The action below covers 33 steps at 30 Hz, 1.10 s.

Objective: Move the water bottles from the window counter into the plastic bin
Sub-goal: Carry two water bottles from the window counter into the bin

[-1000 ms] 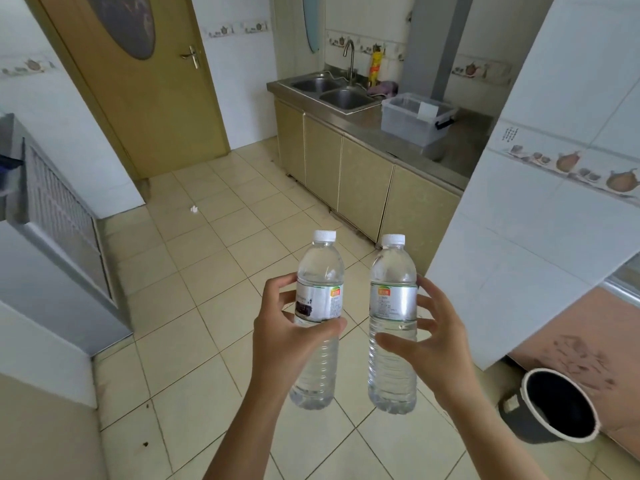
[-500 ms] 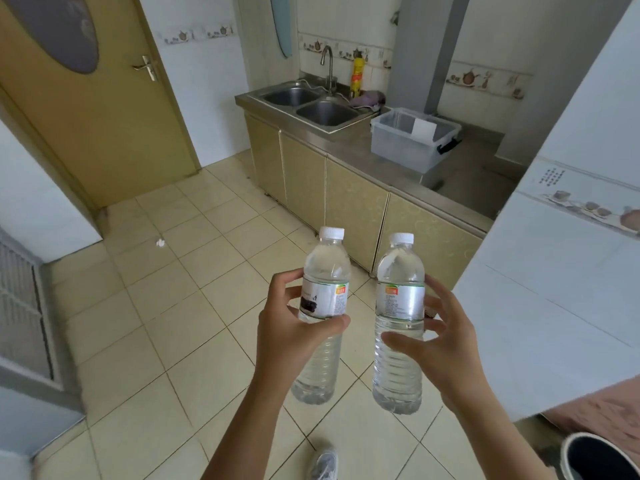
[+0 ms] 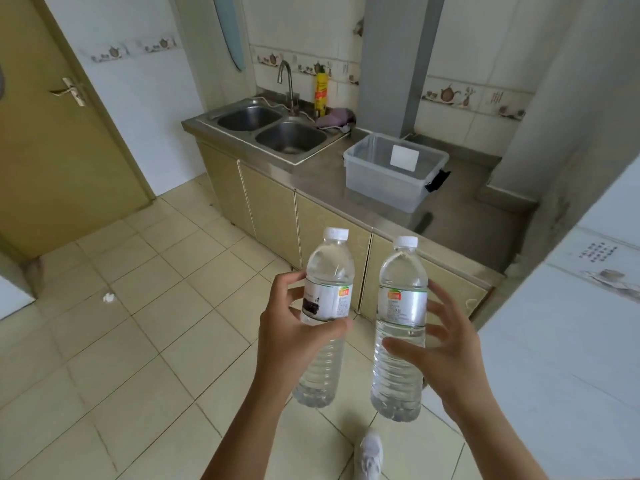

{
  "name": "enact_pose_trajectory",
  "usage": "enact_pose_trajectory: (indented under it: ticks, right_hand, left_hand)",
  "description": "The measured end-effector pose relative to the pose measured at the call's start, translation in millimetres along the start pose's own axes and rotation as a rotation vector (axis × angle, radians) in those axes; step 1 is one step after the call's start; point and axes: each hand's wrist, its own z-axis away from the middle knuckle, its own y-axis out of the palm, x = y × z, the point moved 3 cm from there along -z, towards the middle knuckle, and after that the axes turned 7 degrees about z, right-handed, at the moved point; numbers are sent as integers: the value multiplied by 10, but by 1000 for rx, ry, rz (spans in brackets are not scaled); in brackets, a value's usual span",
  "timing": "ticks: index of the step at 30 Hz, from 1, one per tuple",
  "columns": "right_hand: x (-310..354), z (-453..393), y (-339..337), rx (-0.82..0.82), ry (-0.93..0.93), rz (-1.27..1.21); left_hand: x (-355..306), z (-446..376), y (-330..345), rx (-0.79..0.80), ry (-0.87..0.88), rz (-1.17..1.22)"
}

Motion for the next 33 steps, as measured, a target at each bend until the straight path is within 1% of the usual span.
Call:
enact_pose_trajectory:
  ticks: [5,10,14,20,26,30,33]
  right_hand:
    - [-135,-970,-92,-53,-19,20]
    - [-128,-1944,-215,-45,-26,34]
    - [-137,-2588,-311,-75,-43,50]
    - [-116,-3428,-441,-134,-29,42]
    - [-50,-4342,-531,-222,-29,42]
    - [-21,-4945,-550,-310,-35,43]
    - [-43,-5351,-537,-357,-30,44]
  left_hand:
    - [-24,-895,506,5,-8,27]
    - [-155,-1724,1032,33,-4,43]
    - [-284,-2314,1411,72,7,59]
    - [-438,-3236,1953,173,62,60]
    - [-626,-4350,2534,287,92,110]
    - [-766,-5010,2935,376,173,77]
    - [-807,-5402,3196,453,200,42]
